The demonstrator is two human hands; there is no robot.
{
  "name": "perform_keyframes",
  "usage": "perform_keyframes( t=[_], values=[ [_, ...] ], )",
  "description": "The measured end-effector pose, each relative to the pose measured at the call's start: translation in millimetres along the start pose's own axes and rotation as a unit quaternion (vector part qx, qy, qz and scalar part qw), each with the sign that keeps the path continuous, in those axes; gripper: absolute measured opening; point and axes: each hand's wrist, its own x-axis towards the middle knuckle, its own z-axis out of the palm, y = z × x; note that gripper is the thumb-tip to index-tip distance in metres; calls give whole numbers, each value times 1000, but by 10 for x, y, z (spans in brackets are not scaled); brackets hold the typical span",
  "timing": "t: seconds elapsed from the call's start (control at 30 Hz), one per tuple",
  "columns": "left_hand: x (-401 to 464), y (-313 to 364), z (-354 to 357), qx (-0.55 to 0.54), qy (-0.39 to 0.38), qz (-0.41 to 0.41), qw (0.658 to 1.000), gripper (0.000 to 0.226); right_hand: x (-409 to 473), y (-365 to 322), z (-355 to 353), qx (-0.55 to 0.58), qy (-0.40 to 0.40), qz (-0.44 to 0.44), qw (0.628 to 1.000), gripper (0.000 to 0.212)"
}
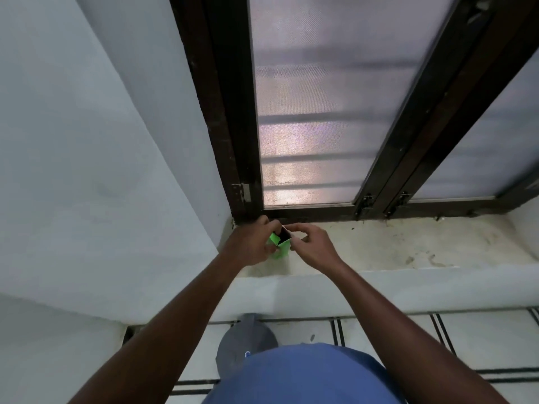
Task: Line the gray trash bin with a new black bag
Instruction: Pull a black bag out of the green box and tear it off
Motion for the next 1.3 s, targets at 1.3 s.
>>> perform_keyframes(
  t=[1.3],
  values=[
    [173, 171, -288, 48, -1, -121, 991, 23, -78, 111, 387, -71, -6, -97, 993, 58]
  ],
)
